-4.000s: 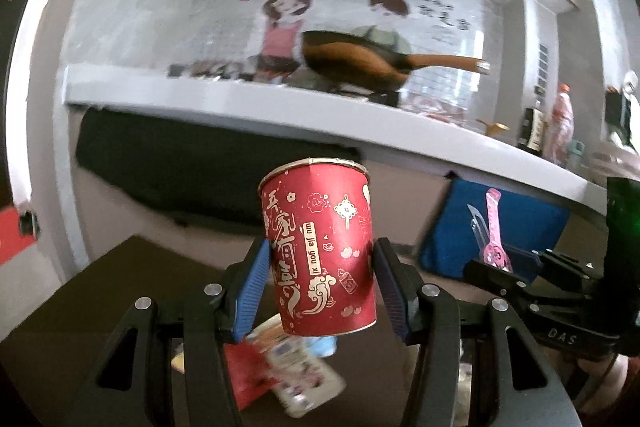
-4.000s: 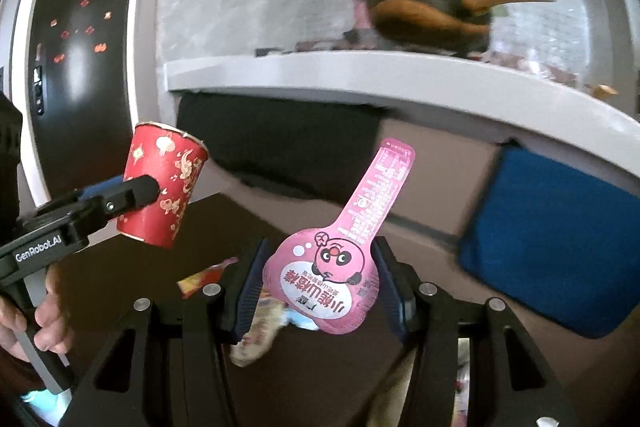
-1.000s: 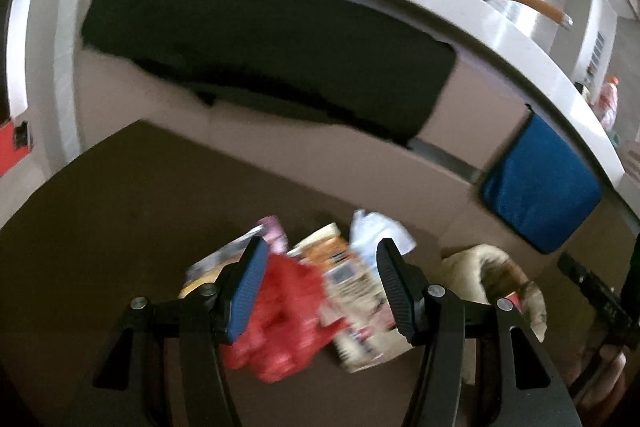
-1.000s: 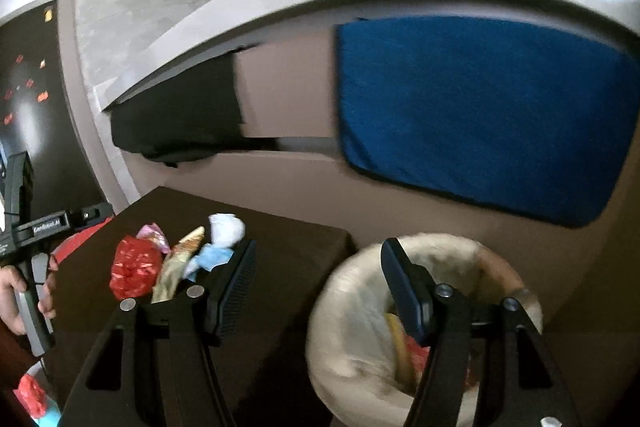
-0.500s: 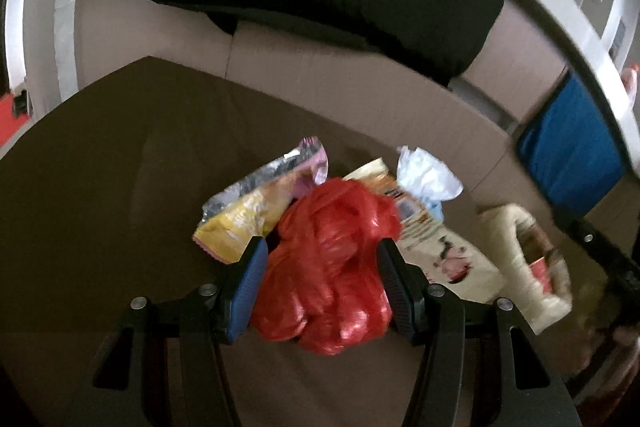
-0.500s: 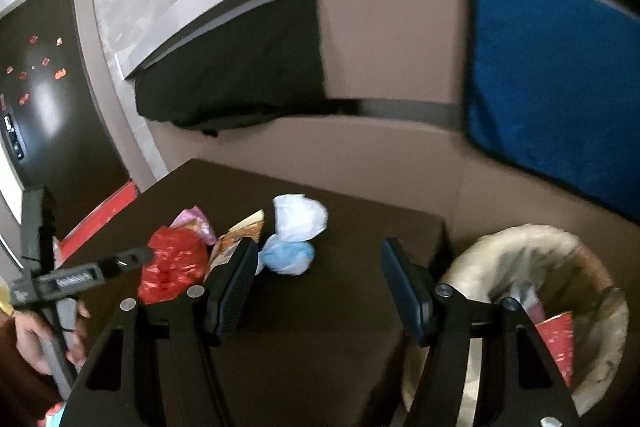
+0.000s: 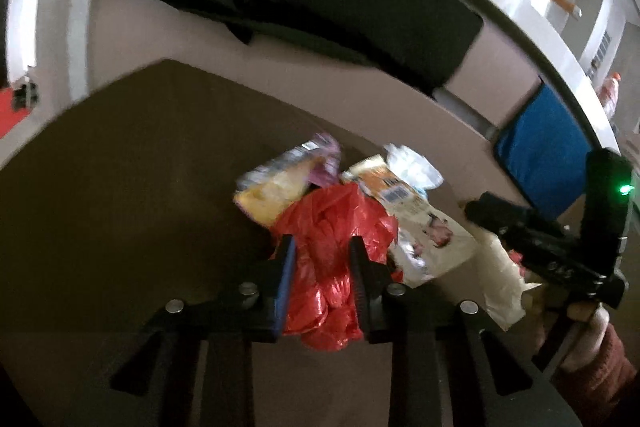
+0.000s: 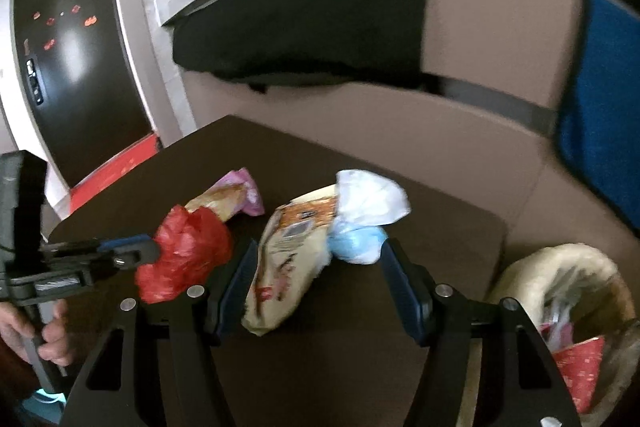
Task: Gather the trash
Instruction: 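Grasp the red plastic bag with the left tool while the right tool grasps the white tissue, then carry the red bag and white tissue over the bin with both tools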
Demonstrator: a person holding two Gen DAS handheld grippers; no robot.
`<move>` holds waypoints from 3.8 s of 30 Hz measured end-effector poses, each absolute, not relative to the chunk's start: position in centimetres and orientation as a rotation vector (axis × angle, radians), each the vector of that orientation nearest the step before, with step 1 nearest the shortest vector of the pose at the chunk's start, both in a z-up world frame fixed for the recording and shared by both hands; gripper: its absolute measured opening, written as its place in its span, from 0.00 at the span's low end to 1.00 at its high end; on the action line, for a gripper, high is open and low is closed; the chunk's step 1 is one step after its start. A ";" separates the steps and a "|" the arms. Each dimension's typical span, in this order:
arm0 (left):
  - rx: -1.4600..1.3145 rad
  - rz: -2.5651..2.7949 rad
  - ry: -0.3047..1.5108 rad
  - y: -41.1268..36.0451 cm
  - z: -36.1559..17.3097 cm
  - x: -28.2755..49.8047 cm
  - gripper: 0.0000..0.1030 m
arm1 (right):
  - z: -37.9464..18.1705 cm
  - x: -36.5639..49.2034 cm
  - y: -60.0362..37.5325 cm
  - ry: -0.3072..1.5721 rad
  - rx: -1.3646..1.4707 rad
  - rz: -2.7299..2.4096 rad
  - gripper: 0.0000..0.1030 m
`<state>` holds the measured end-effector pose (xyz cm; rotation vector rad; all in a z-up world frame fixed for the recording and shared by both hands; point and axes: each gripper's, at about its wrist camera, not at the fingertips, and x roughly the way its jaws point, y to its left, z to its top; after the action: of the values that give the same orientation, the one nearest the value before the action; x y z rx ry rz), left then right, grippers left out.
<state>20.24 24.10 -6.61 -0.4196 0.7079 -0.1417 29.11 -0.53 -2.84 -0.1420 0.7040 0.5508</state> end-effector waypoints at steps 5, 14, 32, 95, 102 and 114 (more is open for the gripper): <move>-0.438 -0.056 0.673 27.3 -5.9 18.8 0.27 | -4.8 30.4 2.5 0.746 -0.198 0.564 0.59; -0.505 -0.080 0.647 29.8 -6.5 18.2 0.45 | -8.7 33.6 5.1 0.855 -0.217 0.545 0.57; -0.428 -0.078 0.780 29.7 -9.3 19.1 0.56 | -8.5 30.2 0.5 0.902 -0.151 0.659 0.23; -0.215 -0.007 0.467 18.4 2.2 18.9 0.28 | 1.5 27.1 -7.1 0.525 -0.126 0.539 0.44; -0.127 -0.081 0.353 12.4 5.7 17.8 0.28 | 4.1 24.6 -11.2 0.445 -0.115 0.504 0.44; -0.073 -0.221 0.243 3.5 10.5 17.3 0.28 | 9.5 19.9 -18.2 0.306 -0.141 0.356 0.44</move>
<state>17.33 3.46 10.49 -0.0733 0.2435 -0.2210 19.94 -18.18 9.54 -0.1406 0.3065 0.3564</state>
